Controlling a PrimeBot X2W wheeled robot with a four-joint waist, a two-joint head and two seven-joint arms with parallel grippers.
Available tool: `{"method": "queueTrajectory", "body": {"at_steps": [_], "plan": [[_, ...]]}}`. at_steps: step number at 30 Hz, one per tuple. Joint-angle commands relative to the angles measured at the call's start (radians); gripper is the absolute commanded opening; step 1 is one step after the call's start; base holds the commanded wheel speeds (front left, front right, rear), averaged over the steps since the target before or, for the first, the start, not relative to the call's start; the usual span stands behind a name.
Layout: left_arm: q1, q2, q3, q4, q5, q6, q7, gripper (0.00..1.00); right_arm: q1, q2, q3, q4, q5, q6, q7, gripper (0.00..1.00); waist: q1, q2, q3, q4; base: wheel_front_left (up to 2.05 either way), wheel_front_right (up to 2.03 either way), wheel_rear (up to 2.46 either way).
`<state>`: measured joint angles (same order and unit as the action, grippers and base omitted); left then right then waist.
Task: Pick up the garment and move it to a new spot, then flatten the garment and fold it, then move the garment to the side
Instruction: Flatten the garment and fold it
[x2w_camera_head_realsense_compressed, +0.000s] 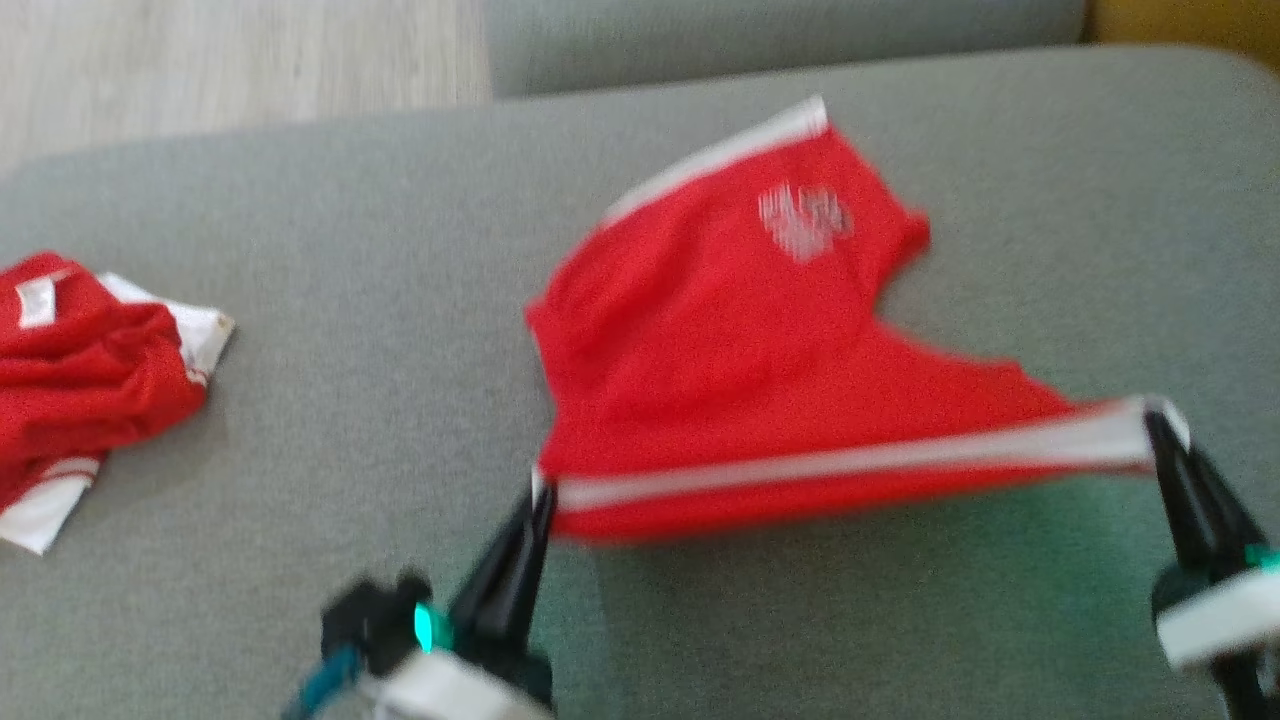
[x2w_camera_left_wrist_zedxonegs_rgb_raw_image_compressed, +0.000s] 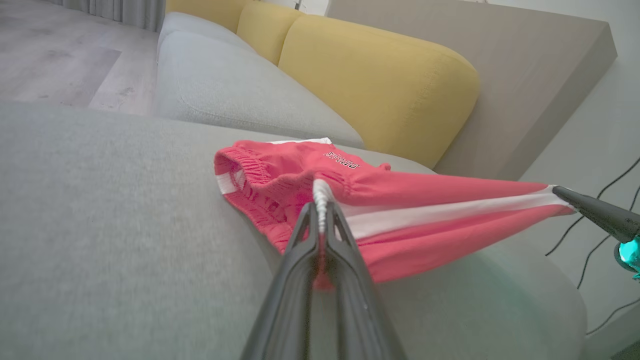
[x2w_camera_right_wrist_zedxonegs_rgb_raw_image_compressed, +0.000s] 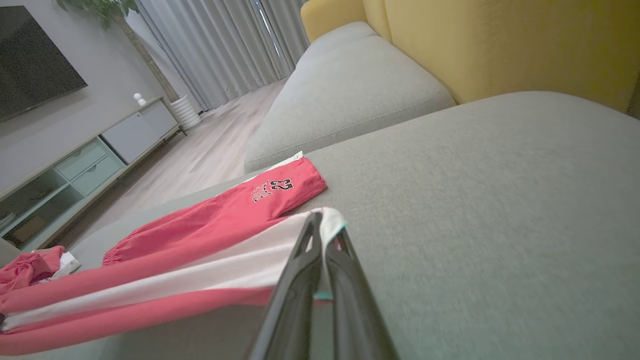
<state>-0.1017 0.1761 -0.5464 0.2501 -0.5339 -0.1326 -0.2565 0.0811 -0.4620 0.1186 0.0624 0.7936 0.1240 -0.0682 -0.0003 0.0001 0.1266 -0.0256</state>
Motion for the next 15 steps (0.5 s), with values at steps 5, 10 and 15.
{"method": "queueTrajectory", "body": {"at_steps": [5,10,15], "plan": [[0.153,0.025,0.092,-0.119,0.032,0.002,-0.005,0.00,0.177,0.006,-0.102,-0.189,-0.028,0.007,0.052,0.00,0.0003,-0.0001,-0.092,-0.011,0.00,0.00,0.00],[0.223,0.002,0.119,-0.188,0.038,0.002,-0.005,0.00,0.260,0.069,-0.177,-0.306,-0.104,0.007,0.126,0.00,0.0003,-0.0001,-0.111,-0.001,0.00,0.00,0.00],[0.190,-0.020,0.097,-0.200,0.028,0.002,-0.005,0.00,0.221,0.101,-0.199,-0.317,-0.157,0.007,0.173,0.00,0.0003,-0.0001,-0.089,0.016,0.00,0.00,0.00]]}}
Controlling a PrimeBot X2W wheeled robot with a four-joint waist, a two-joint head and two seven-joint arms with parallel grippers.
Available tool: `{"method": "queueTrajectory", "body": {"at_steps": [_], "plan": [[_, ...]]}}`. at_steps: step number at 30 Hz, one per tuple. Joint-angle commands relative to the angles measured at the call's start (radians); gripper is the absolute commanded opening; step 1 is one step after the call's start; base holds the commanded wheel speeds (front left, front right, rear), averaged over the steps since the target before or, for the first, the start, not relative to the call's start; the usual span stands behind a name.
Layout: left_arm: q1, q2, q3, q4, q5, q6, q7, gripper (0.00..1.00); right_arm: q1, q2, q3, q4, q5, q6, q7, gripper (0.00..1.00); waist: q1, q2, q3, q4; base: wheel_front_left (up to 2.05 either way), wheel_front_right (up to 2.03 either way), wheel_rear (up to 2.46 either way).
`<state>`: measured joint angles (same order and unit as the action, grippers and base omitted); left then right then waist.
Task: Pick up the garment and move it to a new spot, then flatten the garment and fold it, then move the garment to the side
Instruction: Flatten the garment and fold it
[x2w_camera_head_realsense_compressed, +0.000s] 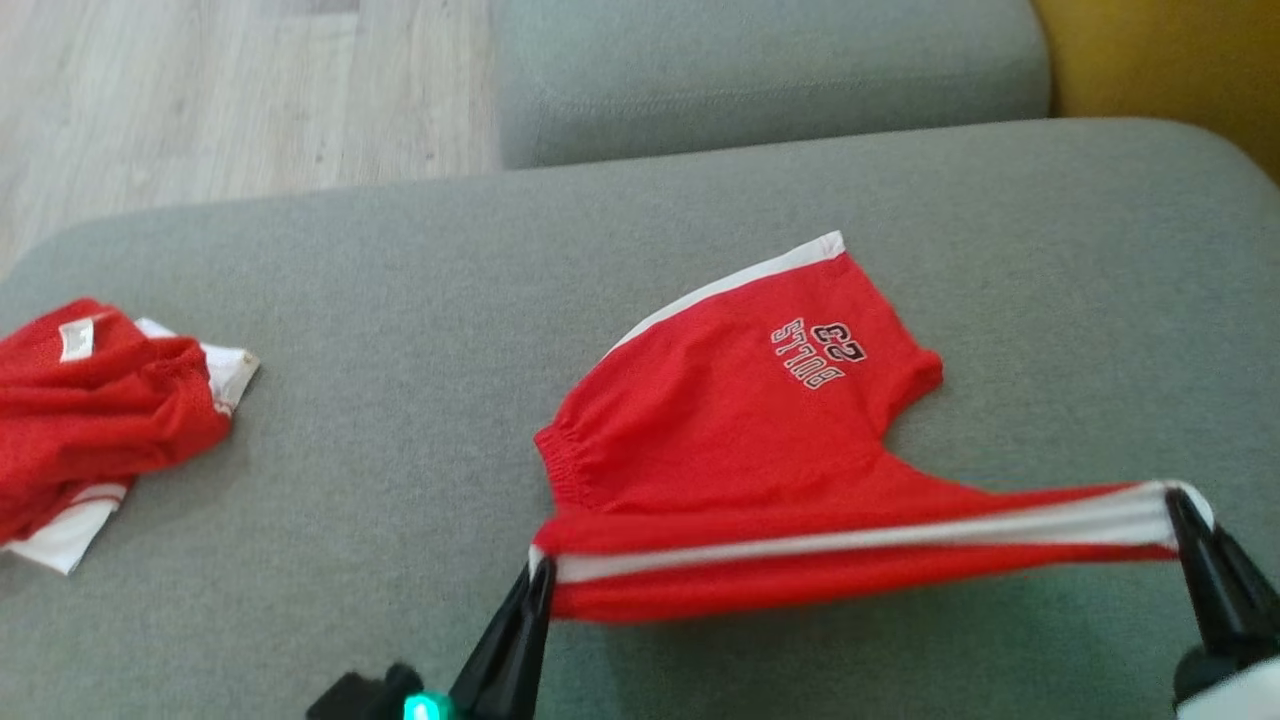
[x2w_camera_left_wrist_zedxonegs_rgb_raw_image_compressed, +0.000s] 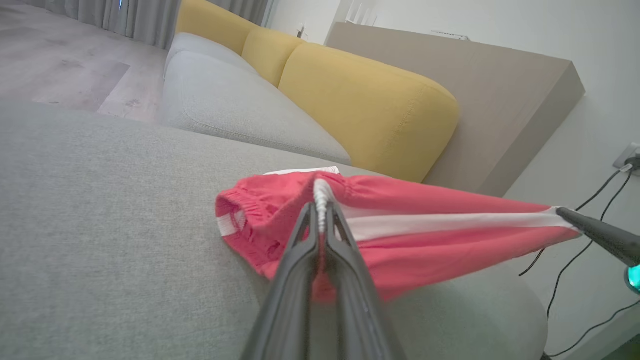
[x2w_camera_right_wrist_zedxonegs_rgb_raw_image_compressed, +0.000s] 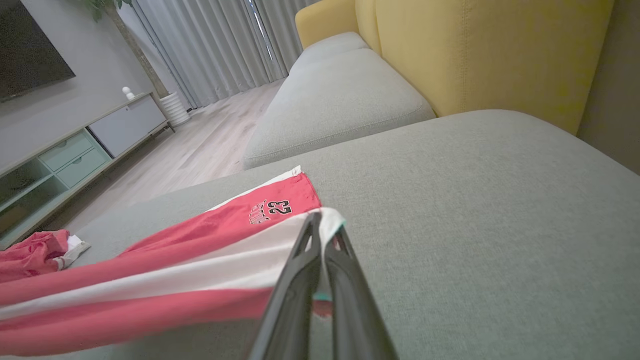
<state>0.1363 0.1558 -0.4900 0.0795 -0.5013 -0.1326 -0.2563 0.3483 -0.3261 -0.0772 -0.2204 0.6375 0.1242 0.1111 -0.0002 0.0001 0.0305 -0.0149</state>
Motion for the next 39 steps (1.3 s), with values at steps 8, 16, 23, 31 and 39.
{"method": "queueTrajectory", "body": {"at_steps": [8,16,23,31,39], "plan": [[-0.296,-0.060,-0.032,0.066,-0.081,0.002,-0.005,0.00,-0.297,-0.058,0.017,0.100,-0.054,0.007,0.027,0.00,0.0002,-0.0001,0.147,0.068,0.00,0.00,0.00],[-0.510,-0.099,-0.020,0.262,-0.161,0.033,-0.003,0.00,-0.598,-0.147,0.138,0.286,-0.034,0.007,0.067,0.00,0.0002,-0.0001,0.249,0.106,0.00,0.00,0.00],[-0.589,-0.105,-0.046,0.348,-0.226,0.045,-0.004,0.00,-0.824,-0.210,0.321,0.468,-0.013,0.007,0.084,0.00,0.0002,-0.0001,0.283,0.135,0.00,0.00,0.00],[-0.642,-0.105,-0.083,0.335,-0.279,0.084,-0.005,0.00,-1.017,-0.241,0.497,0.665,0.007,0.007,0.023,0.16,0.0002,-0.0001,0.319,0.168,0.00,0.00,0.00],[-0.644,-0.105,-0.083,0.333,-0.281,0.102,-0.005,1.00,-1.096,-0.236,0.600,0.783,0.057,0.007,-0.097,1.00,0.0002,-0.0001,0.316,0.163,0.00,0.00,0.00]]}}
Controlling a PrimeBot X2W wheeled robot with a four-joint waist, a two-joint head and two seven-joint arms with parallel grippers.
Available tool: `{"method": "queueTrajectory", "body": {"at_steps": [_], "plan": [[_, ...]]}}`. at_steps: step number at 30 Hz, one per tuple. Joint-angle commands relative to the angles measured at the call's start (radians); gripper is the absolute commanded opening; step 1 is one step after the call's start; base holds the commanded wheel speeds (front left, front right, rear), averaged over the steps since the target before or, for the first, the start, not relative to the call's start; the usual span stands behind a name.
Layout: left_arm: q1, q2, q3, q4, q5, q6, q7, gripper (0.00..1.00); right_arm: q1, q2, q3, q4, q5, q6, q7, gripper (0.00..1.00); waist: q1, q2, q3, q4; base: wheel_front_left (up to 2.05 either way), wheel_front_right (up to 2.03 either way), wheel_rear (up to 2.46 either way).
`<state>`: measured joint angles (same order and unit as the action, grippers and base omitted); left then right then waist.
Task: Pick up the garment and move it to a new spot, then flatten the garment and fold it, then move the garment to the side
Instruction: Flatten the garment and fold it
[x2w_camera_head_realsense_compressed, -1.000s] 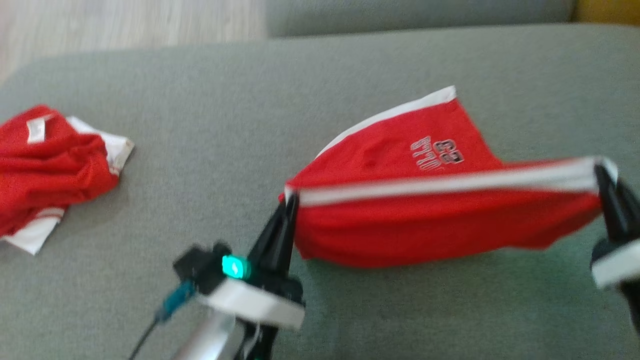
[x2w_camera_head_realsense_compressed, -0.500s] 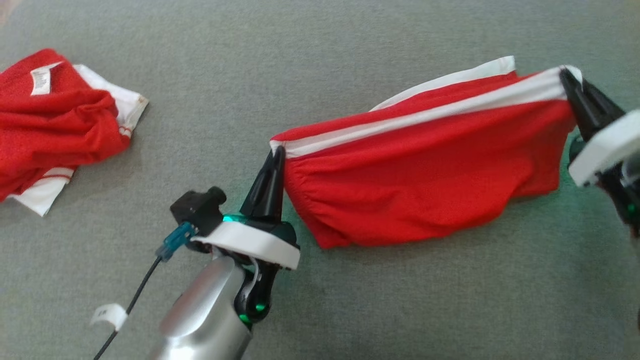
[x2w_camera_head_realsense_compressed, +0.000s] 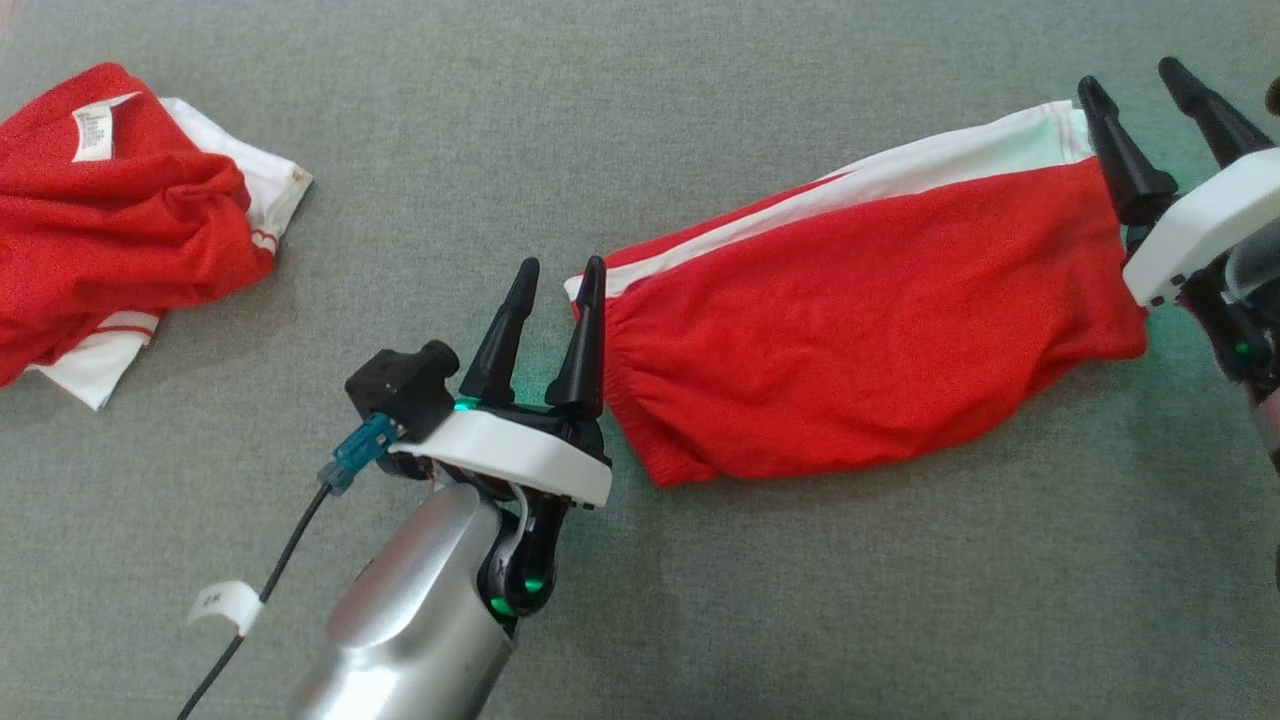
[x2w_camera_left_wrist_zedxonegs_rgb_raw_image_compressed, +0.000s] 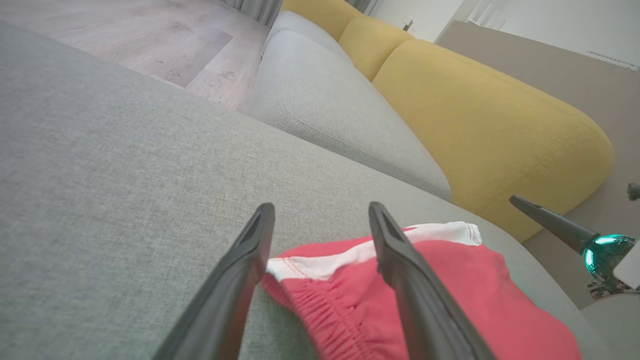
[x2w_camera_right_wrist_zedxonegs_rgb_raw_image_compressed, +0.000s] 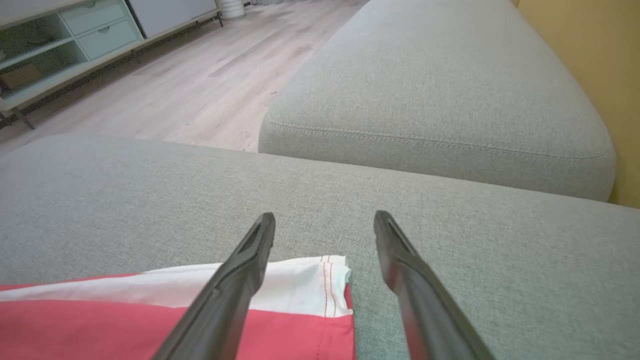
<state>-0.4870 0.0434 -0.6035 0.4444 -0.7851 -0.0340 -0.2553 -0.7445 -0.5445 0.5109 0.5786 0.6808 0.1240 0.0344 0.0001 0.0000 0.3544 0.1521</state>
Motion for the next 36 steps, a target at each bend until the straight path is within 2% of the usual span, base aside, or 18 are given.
{"method": "queueTrajectory", "body": {"at_steps": [1,4,6,13,18,20,28,32,36], "plan": [[-0.017,0.007,0.032,-0.035,0.012,0.005,-0.006,1.00,0.000,-0.019,0.021,-0.011,0.024,0.007,-0.037,1.00,-0.0001,0.0000,-0.014,-0.005,0.00,0.00,0.00],[-0.003,0.007,0.042,-0.049,0.043,0.014,-0.006,1.00,0.017,-0.022,0.035,-0.008,0.047,0.007,-0.068,1.00,-0.0001,0.0000,-0.033,-0.011,0.00,0.00,0.00],[0.022,0.007,0.064,-0.076,0.109,0.038,-0.006,1.00,0.050,-0.023,0.046,-0.018,0.070,0.007,-0.095,1.00,-0.0001,0.0000,-0.057,-0.020,0.00,0.00,0.00],[0.212,0.007,0.179,-0.295,0.448,0.195,-0.006,1.00,0.213,-0.008,0.035,-0.041,0.110,0.007,-0.151,1.00,-0.0001,0.0000,-0.137,-0.036,0.00,0.00,0.00],[0.361,0.007,0.199,-0.414,0.546,0.288,-0.006,1.00,0.300,0.028,-0.035,0.016,0.085,0.007,-0.166,1.00,-0.0001,0.0000,-0.173,0.015,0.00,0.00,0.00],[0.416,0.007,0.173,-0.455,0.583,0.318,-0.006,1.00,0.305,0.054,-0.095,0.087,0.034,0.007,-0.168,1.00,-0.0001,0.0000,-0.185,0.059,0.00,0.00,0.00],[0.476,0.007,0.115,-0.492,0.649,0.330,-0.006,1.00,0.224,0.114,-0.255,0.384,-0.089,0.007,-0.148,1.00,-0.0001,0.0000,-0.194,0.171,0.00,0.00,0.00],[0.471,0.007,0.108,-0.495,0.647,0.332,-0.006,1.00,0.191,0.141,-0.271,0.474,-0.117,0.007,-0.136,1.00,-0.0001,0.0000,-0.188,0.192,0.00,0.00,0.00],[0.470,0.007,0.098,-0.491,0.645,0.330,-0.006,1.00,0.182,0.180,-0.263,0.511,-0.101,0.007,-0.100,0.98,-0.0001,0.0000,-0.186,0.191,0.00,0.00,0.00]]}}
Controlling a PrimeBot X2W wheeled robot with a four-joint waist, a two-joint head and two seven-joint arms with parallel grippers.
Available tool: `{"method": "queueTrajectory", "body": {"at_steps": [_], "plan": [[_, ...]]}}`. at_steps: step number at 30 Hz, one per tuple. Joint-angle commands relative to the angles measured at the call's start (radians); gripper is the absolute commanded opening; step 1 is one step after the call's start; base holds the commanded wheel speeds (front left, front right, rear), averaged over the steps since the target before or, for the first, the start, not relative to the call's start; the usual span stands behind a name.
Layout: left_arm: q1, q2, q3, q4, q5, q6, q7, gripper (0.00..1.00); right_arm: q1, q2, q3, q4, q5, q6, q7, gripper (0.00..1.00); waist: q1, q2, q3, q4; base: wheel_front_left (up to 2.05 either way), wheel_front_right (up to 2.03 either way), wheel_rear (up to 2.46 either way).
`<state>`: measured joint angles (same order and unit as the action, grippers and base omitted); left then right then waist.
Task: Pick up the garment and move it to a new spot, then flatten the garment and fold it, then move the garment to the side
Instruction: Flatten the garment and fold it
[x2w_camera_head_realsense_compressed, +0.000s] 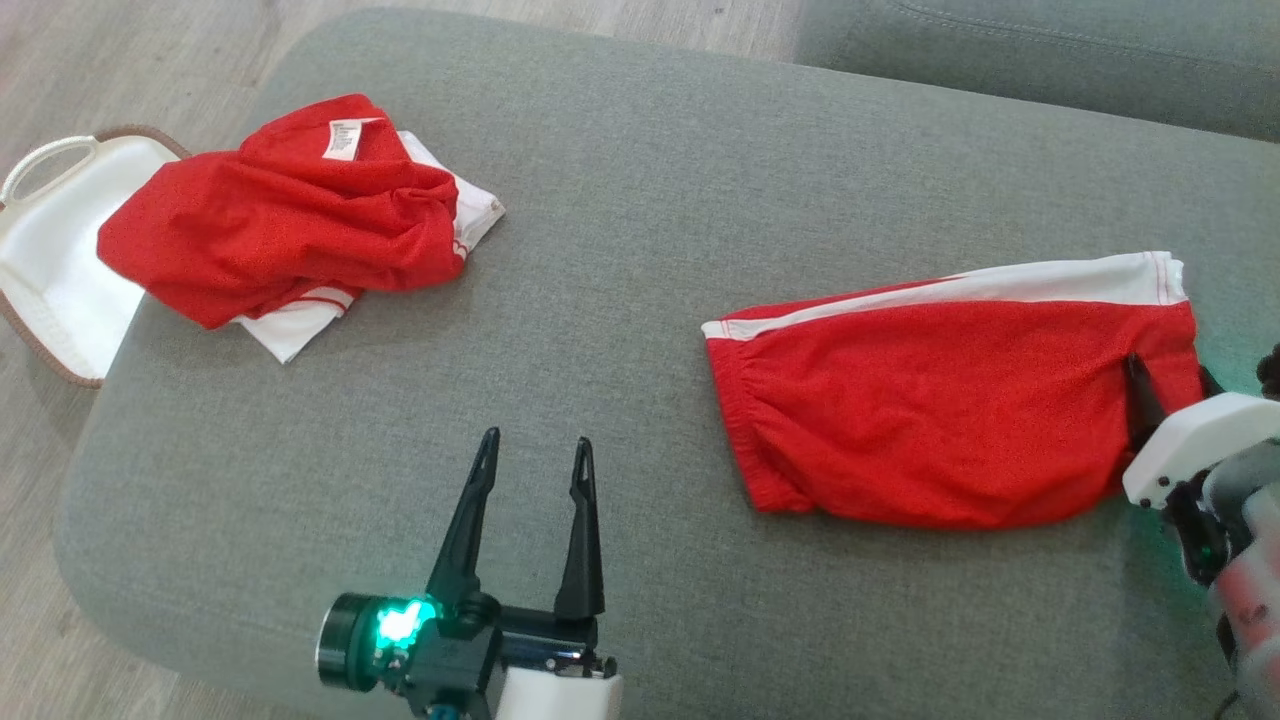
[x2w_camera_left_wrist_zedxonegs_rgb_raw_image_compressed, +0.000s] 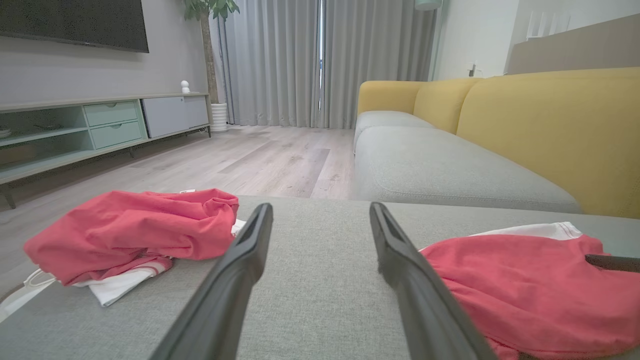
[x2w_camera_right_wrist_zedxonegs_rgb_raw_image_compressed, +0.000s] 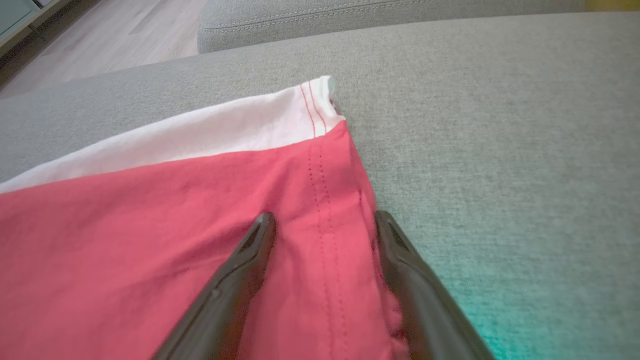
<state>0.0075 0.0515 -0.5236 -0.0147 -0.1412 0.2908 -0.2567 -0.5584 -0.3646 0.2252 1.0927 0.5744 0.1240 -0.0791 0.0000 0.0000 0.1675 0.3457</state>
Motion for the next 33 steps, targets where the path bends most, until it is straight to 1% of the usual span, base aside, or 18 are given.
{"method": "queueTrajectory", "body": {"at_steps": [1,2,3,5,8,11,12,14,16,19,23,26,30,33], "plan": [[-0.025,-0.001,0.016,-0.030,0.000,0.004,-0.005,1.00,-0.006,0.005,0.026,0.000,0.009,0.007,0.017,0.71,0.0000,0.0000,0.001,-0.006,0.00,0.00,0.00],[-0.026,-0.001,0.014,-0.029,-0.001,0.004,-0.005,1.00,-0.007,0.010,0.030,0.003,0.014,0.007,0.023,0.30,0.0000,0.0000,0.003,-0.011,0.00,0.00,0.00],[-0.027,-0.001,0.012,-0.029,-0.001,0.004,-0.005,1.00,-0.009,0.014,0.033,0.005,0.020,0.007,0.029,0.00,0.0000,0.0000,0.004,-0.015,0.00,0.00,0.00],[-0.031,-0.001,0.008,-0.025,-0.001,0.002,-0.005,1.00,-0.012,0.017,0.043,0.002,0.029,0.007,0.034,0.00,0.0000,0.0000,0.005,-0.026,0.00,0.00,0.00],[-0.035,-0.001,0.007,-0.021,-0.003,0.003,-0.005,1.00,-0.021,0.012,0.044,-0.002,0.043,0.007,0.011,0.00,0.0000,0.0000,0.005,-0.050,0.00,0.00,0.00],[-0.035,-0.001,0.010,-0.017,-0.006,0.001,-0.005,1.00,-0.035,0.000,0.042,-0.001,0.052,0.007,-0.011,0.00,0.0000,0.0000,0.002,-0.089,0.00,0.00,0.00],[-0.035,-0.001,0.010,-0.017,-0.006,0.001,-0.005,1.00,-0.035,0.000,0.042,-0.001,0.052,0.007,-0.011,0.00,0.0000,0.0000,0.002,-0.089,0.00,0.00,0.00],[-0.035,-0.001,0.011,-0.016,-0.007,-0.001,-0.005,1.00,-0.043,-0.014,0.043,-0.001,0.054,0.007,-0.021,0.00,0.0000,0.0000,-0.001,-0.122,0.00,0.00,0.00],[-0.036,-0.001,0.011,-0.017,-0.008,-0.002,-0.005,1.00,-0.049,-0.035,0.049,0.000,0.050,0.007,-0.026,0.00,0.0000,0.0000,-0.002,-0.158,0.00,0.00,0.00],[-0.043,-0.001,0.010,-0.016,-0.007,-0.004,-0.005,1.00,-0.055,-0.092,0.074,0.004,0.017,0.007,-0.035,0.00,0.0000,0.0000,-0.002,-0.208,0.00,0.00,0.00],[-0.052,-0.001,0.011,-0.011,-0.006,-0.007,-0.005,1.00,-0.079,-0.159,0.073,0.009,-0.002,0.007,-0.055,0.00,0.0000,0.0000,-0.001,-0.264,0.00,0.00,0.00],[-0.054,-0.001,0.013,-0.003,-0.006,-0.013,-0.005,1.00,-0.100,-0.184,0.070,0.002,-0.009,0.007,-0.074,0.00,0.0000,0.0000,-0.004,-0.295,0.00,0.00,0.00],[-0.052,-0.001,0.019,0.005,-0.006,-0.020,-0.005,1.00,-0.122,-0.172,0.078,-0.048,-0.014,0.007,-0.101,0.00,0.0000,0.0000,-0.015,-0.323,0.00,0.00,0.00],[-0.046,-0.001,0.023,0.011,-0.006,-0.026,-0.005,1.00,-0.121,-0.135,0.098,-0.127,0.001,0.007,-0.114,0.00,0.0000,0.0000,-0.032,-0.334,0.00,0.00,0.00]]}}
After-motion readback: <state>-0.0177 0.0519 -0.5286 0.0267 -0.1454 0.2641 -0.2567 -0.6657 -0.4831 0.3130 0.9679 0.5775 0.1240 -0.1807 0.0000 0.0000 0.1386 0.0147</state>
